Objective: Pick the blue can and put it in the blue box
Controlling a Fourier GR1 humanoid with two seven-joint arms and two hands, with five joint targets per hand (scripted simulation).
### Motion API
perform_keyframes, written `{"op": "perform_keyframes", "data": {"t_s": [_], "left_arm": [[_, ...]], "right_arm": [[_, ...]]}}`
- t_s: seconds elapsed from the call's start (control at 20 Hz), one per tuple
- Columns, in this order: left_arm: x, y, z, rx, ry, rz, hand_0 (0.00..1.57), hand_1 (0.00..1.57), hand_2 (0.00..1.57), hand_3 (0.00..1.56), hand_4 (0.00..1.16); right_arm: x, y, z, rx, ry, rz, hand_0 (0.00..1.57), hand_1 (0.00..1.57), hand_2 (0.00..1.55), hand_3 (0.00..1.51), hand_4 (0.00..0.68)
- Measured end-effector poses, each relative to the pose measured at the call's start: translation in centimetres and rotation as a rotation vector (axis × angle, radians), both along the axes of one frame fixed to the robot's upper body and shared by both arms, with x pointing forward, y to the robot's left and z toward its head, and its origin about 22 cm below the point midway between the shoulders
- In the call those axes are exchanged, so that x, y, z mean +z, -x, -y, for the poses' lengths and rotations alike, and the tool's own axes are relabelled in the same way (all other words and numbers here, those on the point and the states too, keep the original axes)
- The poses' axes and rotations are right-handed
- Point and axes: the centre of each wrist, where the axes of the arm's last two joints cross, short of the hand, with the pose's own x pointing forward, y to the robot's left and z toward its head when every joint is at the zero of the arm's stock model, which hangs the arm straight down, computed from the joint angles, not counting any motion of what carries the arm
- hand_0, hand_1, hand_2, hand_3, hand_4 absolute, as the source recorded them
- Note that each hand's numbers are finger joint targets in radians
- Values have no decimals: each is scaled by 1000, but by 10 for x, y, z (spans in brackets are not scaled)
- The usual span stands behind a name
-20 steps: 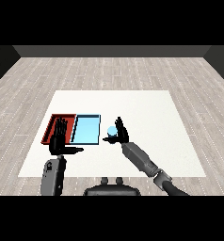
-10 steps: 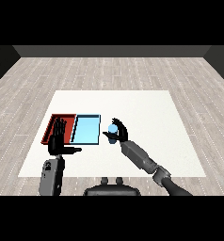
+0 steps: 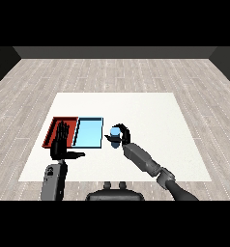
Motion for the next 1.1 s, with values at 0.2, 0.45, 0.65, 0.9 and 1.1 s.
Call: {"op": "perform_keyframes", "data": {"t_s": [0.2,0.45,0.65,0.9,1.1], "left_arm": [[2,-3,1,-16,-21,-8,0,0,0,0,0],[-4,-11,24,-74,-32,-34,0,0,0,0,0],[-7,-16,38,-113,-42,-82,0,0,0,0,0],[-9,-21,65,-154,-62,-131,0,0,0,0,0],[-12,-22,75,-171,-66,-148,0,0,0,0,0]], "right_arm": [[17,-5,-8,11,35,28,1426,1426,1450,1400,624],[39,-13,-4,20,98,93,1428,1428,1447,1394,624],[64,-16,-1,29,140,158,1435,1435,1447,1403,617],[83,-11,21,48,172,223,1436,1436,1440,1406,620],[97,4,54,54,191,239,1421,1421,1445,1405,616]]}}
